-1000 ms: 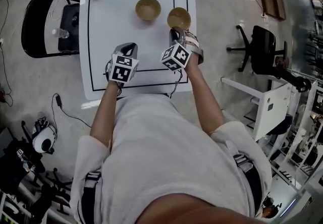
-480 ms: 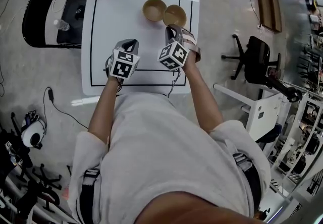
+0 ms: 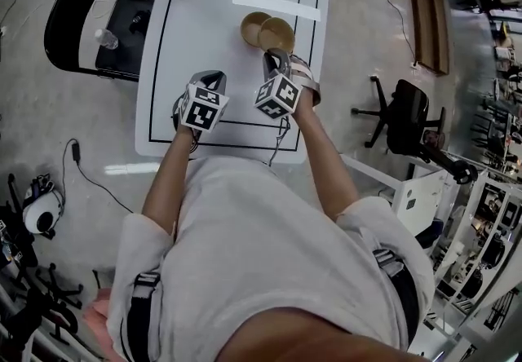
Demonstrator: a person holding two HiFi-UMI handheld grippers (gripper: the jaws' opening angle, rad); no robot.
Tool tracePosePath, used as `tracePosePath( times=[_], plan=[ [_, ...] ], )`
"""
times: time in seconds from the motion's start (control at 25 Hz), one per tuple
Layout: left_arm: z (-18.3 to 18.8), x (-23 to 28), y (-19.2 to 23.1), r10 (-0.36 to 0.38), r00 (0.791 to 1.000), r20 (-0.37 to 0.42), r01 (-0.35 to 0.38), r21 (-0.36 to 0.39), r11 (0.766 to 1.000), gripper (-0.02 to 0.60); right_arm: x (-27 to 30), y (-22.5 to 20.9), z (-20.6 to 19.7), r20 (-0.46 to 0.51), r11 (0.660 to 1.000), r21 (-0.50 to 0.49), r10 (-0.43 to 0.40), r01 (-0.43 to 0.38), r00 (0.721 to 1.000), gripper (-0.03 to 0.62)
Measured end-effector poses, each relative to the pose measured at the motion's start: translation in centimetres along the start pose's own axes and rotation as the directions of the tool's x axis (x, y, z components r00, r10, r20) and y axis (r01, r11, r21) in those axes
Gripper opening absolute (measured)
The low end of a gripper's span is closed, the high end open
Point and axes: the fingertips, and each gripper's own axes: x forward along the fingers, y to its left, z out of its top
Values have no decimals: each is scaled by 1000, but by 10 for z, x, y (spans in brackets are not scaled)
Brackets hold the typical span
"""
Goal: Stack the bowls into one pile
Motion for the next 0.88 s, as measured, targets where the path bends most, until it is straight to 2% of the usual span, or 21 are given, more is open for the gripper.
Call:
tracePosePath(
  times=[0.32,0.88],
  plan=[
    [-10,-17,19,24,1000,-6,-24,-33,999,3,12,10,25,12,998,-41,38,-37,999,35],
    [-21,-13,36,27,999,-18,-28,-74,997,3,32,13,28,-21,995,-77,66,-68,998,40]
  ],
)
